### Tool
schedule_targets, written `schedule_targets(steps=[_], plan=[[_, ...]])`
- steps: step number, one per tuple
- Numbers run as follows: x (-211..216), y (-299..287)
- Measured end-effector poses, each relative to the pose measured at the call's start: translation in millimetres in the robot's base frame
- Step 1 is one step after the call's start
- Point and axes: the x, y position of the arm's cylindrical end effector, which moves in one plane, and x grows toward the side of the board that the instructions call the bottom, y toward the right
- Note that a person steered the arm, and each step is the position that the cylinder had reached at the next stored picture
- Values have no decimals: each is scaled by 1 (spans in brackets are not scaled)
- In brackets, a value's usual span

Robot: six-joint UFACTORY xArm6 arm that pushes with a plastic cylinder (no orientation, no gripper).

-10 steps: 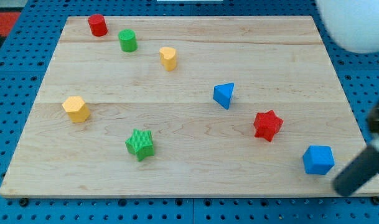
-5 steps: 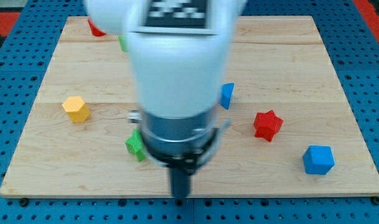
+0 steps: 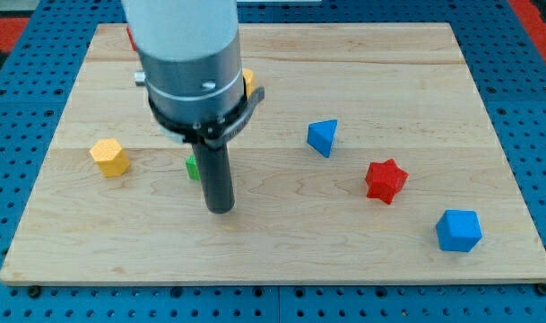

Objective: Slide the green star to the center

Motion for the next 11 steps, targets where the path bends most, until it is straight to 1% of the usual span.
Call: schedule_targets(steps=[2,3,5,6,7,9,10,11], plan=[[-96,-37],[-101,-44],[-105,-98],[-138,-102],[-158,-93],[-119,-83],[-127,-65],[-146,-63]])
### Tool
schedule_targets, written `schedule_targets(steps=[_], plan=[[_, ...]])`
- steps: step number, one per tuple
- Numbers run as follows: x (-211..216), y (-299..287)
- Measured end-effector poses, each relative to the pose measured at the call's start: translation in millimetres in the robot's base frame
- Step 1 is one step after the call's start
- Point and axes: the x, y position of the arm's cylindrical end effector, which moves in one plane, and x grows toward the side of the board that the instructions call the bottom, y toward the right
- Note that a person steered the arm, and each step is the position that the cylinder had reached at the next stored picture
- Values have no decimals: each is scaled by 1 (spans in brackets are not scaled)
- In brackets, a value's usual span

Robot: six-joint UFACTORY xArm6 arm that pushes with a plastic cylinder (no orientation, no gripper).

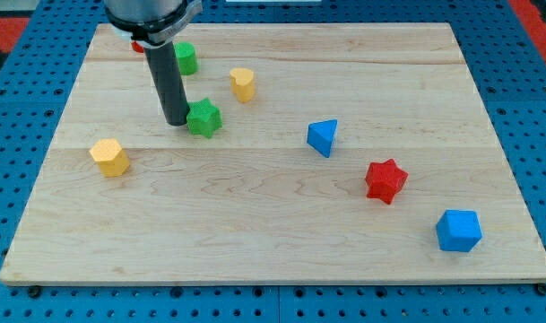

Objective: Slide the green star to the center

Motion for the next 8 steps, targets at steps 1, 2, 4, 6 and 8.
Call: schedule_targets(steps=[1,2,4,6,8], plan=[[-3,8],[-1,25],[15,34],[21,59],[19,84]])
